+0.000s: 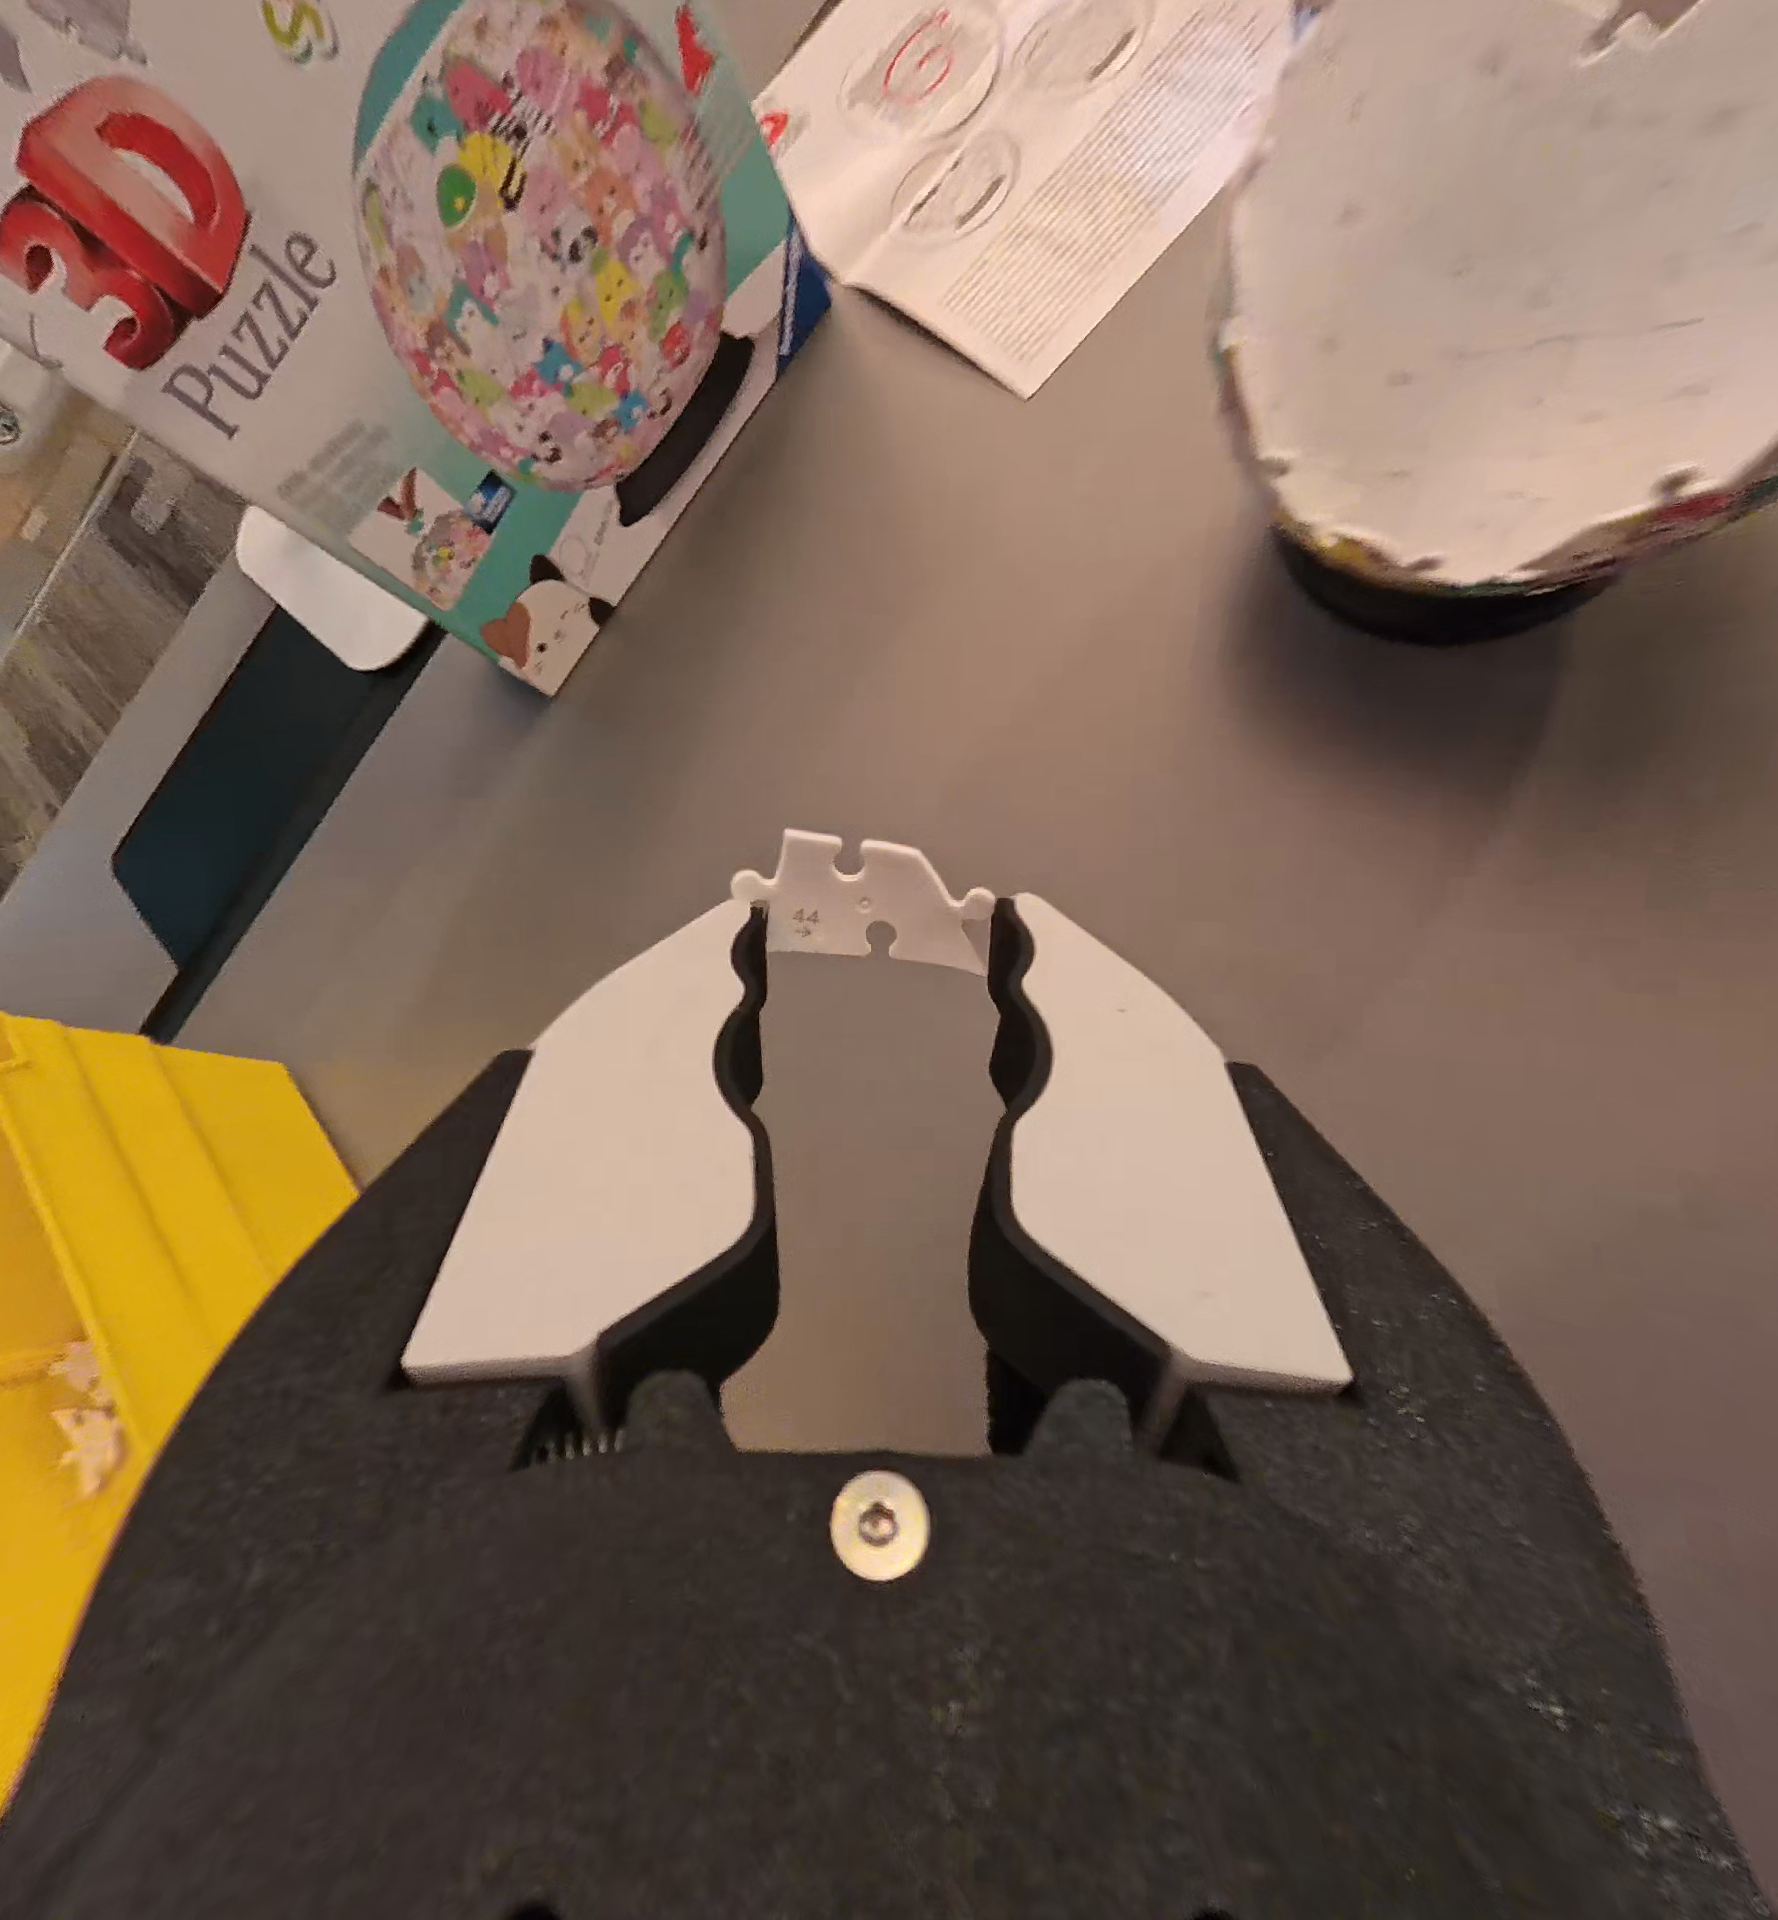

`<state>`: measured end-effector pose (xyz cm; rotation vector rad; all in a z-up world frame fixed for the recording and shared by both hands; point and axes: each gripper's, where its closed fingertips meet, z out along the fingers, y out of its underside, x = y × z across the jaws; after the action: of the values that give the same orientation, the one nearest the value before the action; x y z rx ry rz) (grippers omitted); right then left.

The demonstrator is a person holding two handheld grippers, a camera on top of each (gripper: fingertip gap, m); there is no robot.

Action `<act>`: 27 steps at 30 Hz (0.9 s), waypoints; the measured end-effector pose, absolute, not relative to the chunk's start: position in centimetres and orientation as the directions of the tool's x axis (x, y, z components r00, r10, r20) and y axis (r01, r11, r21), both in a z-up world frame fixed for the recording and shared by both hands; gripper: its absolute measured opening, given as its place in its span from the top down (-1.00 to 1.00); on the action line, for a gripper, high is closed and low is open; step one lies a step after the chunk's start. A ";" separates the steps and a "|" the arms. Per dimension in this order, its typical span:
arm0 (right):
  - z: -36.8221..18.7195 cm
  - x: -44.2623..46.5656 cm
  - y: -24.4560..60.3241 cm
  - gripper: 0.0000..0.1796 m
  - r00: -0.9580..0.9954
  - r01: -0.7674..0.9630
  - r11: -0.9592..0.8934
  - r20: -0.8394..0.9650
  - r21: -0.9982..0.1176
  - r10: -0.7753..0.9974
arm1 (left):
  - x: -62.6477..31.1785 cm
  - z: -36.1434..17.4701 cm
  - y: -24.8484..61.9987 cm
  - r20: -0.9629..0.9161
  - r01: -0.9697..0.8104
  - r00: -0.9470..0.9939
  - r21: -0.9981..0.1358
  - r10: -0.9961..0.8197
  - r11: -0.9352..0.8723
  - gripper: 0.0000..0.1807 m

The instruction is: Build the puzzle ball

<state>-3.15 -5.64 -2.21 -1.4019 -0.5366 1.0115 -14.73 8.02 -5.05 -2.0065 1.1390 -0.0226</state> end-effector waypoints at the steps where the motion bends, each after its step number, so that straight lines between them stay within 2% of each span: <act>1: -1.7 -3.2 -5.2 0.66 0.516 -0.269 -0.151 -0.275 -0.951 0.811 | -14.4 -4.9 7.4 -0.353 -0.703 0.594 -0.665 -0.723 -0.254 0.55; 8: 1.0 -5.4 -3.3 0.73 0.560 -0.217 -0.239 -0.321 -0.947 0.764 | -12.8 -4.0 3.3 -0.354 -0.660 0.596 -0.728 -0.721 -0.188 0.55; 14: 0.1 -8.3 -2.8 0.75 0.598 -0.091 -0.310 -0.301 -0.946 0.743 | -11.7 -2.8 0.0 -0.344 -0.601 0.606 -0.789 -0.717 -0.130 0.55; 21: -1.2 -10.2 -2.2 0.76 0.574 -0.059 -0.383 -0.345 -0.922 0.742 | -10.4 -2.6 -2.4 -0.373 -0.611 0.563 -0.788 -0.737 -0.068 0.55; 24: -2.1 -10.7 -2.7 0.85 0.550 -0.032 -0.410 -0.359 -0.911 0.754 | -10.0 -2.7 -3.3 -0.383 -0.611 0.540 -0.791 -0.750 -0.036 0.55; 25: -2.3 -10.9 -3.1 0.94 0.523 -0.027 -0.423 -0.373 -0.906 0.766 | -10.0 -2.8 -3.6 -0.390 -0.613 0.529 -0.790 -0.753 -0.021 0.55; 27: -2.9 -10.8 -3.6 0.97 0.505 -0.023 -0.445 -0.395 -0.895 0.768 | -10.1 -3.5 -4.3 -0.408 -0.629 0.513 -0.777 -0.755 -0.007 0.56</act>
<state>-10.79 -3.60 -2.95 -1.8066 -0.6234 1.0531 -10.06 -4.29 -3.46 -1.7045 1.1801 -0.1498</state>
